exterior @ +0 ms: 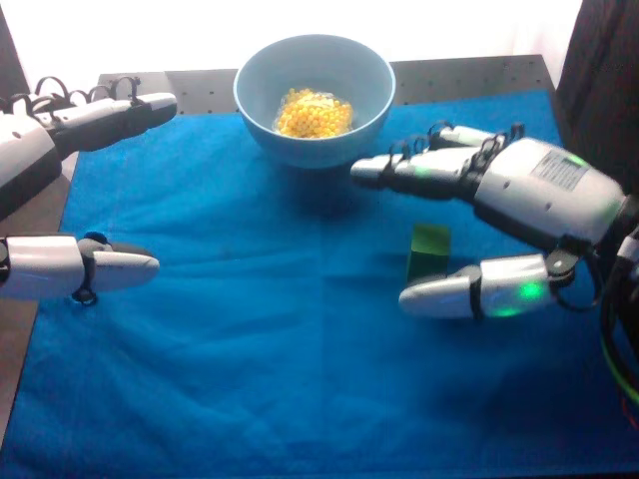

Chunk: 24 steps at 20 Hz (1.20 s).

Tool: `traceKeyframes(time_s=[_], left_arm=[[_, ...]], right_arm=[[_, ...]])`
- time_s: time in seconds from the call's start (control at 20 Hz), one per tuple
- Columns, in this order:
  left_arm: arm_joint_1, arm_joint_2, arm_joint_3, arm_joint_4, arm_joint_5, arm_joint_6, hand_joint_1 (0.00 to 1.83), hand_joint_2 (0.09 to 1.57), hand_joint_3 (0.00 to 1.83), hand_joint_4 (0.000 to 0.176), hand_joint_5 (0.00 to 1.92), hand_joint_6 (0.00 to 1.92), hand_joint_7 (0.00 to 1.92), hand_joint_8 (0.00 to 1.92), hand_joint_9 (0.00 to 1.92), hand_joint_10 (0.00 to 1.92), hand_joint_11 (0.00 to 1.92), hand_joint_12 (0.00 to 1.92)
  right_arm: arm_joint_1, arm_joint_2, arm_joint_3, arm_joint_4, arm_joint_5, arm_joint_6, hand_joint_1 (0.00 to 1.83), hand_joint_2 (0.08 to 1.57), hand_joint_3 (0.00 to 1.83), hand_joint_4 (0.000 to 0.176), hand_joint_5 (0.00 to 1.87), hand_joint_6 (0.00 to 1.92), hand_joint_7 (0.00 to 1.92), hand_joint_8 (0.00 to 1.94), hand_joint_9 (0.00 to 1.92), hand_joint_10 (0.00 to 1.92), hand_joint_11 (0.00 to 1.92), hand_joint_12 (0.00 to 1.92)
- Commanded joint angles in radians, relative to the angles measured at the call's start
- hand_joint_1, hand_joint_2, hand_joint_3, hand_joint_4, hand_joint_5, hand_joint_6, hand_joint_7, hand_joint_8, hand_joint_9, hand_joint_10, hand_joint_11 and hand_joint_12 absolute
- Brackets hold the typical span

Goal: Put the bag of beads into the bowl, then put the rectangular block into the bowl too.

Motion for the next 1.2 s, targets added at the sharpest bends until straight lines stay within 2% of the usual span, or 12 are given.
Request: traceKeyframes(time_s=[0.0, 0.05, 0.1, 0.3, 0.45, 0.55, 0.65, 0.75, 0.8, 1.05, 1.1, 1.15], left_arm=[[-0.008, -0.002, 0.004, -0.003, -0.113, -0.003, 0.81, 0.99, 0.0, 0.121, 0.19, 0.0, 0.32, 0.0, 0.35, 0.0, 0.0, 0.85], [-0.008, -0.002, 0.004, -0.003, -0.113, -0.003, 0.81, 0.99, 0.0, 0.121, 0.19, 0.0, 0.32, 0.0, 0.35, 0.0, 0.0, 0.85], [-0.008, -0.002, 0.004, -0.003, -0.113, -0.003, 0.81, 0.99, 0.0, 0.122, 0.2, 0.0, 0.32, 0.0, 0.36, 0.0, 0.0, 0.85], [-0.008, -0.005, 0.004, -0.003, -0.107, -0.004, 0.8, 1.0, 0.0, 0.108, 0.2, 0.0, 0.32, 0.0, 0.35, 0.0, 0.0, 0.89], [-0.008, -0.008, 0.005, -0.003, -0.104, -0.004, 0.83, 0.99, 0.0, 0.106, 0.2, 0.0, 0.33, 0.0, 0.36, 0.0, 0.0, 0.89], [-0.008, -0.012, 0.006, -0.003, -0.102, -0.004, 0.85, 1.0, 0.0, 0.11, 0.19, 0.0, 0.33, 0.0, 0.35, 0.0, 0.0, 0.83], [-0.008, -0.015, 0.006, -0.002, -0.095, -0.005, 0.84, 1.0, 0.0, 0.111, 0.19, 0.0, 0.32, 0.0, 0.35, 0.0, 0.0, 0.84], [-0.008, -0.016, 0.007, -0.002, -0.093, -0.005, 0.85, 0.99, 0.0, 0.08, 0.19, 0.0, 0.29, 0.0, 0.33, 0.0, 0.0, 0.8], [-0.008, -0.017, 0.007, -0.002, -0.093, -0.005, 0.86, 0.99, 0.0, 0.077, 0.19, 0.0, 0.29, 0.0, 0.32, 0.0, 0.0, 0.79], [-0.008, -0.022, 0.009, -0.002, -0.091, -0.007, 0.82, 0.99, 0.0, 0.083, 0.17, 0.0, 0.31, 0.0, 0.36, 0.01, 0.0, 0.9], [-0.008, -0.022, 0.01, -0.002, -0.089, -0.008, 0.82, 1.0, 0.0, 0.077, 0.16, 0.0, 0.31, 0.0, 0.36, 0.0, 0.0, 0.85], [-0.008, -0.023, 0.01, -0.002, -0.089, -0.008, 0.83, 1.0, 0.0, 0.071, 0.15, 0.0, 0.3, 0.0, 0.36, 0.0, 0.0, 0.84]], right_arm=[[-0.001, -0.009, 0.0, 0.025, 0.044, 0.023, 0.45, 0.96, 0.0, 0.055, 0.3, 0.0, 0.38, 0.0, 0.48, 0.02, 0.1, 1.3], [-0.001, -0.008, 0.0, 0.014, 0.039, 0.023, 0.45, 0.96, 0.0, 0.055, 0.3, 0.0, 0.38, 0.0, 0.48, 0.02, 0.1, 1.3], [-0.001, -0.006, 0.002, 0.006, 0.033, 0.023, 0.45, 0.95, 0.0, 0.033, 0.28, 0.0, 0.39, 0.0, 0.48, 0.02, 0.13, 1.24], [-0.001, -0.001, 0.013, -0.014, 0.01, 0.023, 0.44, 0.96, 0.0, 0.074, 0.34, 0.0, 0.44, 0.0, 0.49, 0.01, 0.02, 1.26], [-0.001, 0.001, 0.03, -0.027, 0.009, 0.023, 0.44, 0.97, 0.0, 0.074, 0.37, 0.0, 0.42, 0.0, 0.51, 0.02, 0.14, 1.24], [-0.001, 0.007, 0.037, -0.029, 0.009, 0.023, 0.46, 0.95, 0.0, 0.066, 0.42, 0.01, 0.42, 0.0, 0.52, 0.02, 0.2, 1.19], [-0.001, 0.021, 0.04, -0.03, 0.01, 0.023, 0.44, 0.91, 0.0, 0.0, 0.46, 0.0, 0.51, 0.02, 0.59, 0.04, 0.24, 1.22], [-0.001, 0.023, 0.041, -0.029, 0.01, 0.023, 0.49, 0.98, 0.01, 0.0, 0.48, 0.0, 0.55, 0.01, 0.56, 0.03, 0.12, 1.32], [0.0, 0.024, 0.041, -0.029, 0.01, 0.023, 0.49, 1.0, 0.01, 0.008, 0.48, 0.0, 0.55, 0.01, 0.58, 0.03, 0.16, 1.35], [0.002, 0.026, 0.04, -0.029, 0.011, 0.023, 0.47, 1.02, 0.0, 0.0, 0.5, 0.0, 0.65, 0.03, 0.73, 0.1, 0.29, 1.42], [0.003, 0.027, 0.04, -0.029, 0.011, 0.023, 0.54, 1.05, 0.0, 0.0, 0.6, 0.01, 0.85, 0.08, 0.6, 0.86, 0.32, 1.63], [0.003, 0.029, 0.04, -0.029, 0.011, 0.023, 0.6, 1.05, 0.0, 0.0, 0.64, 0.01, 0.78, 0.34, 0.49, 1.16, 0.26, 1.74]])
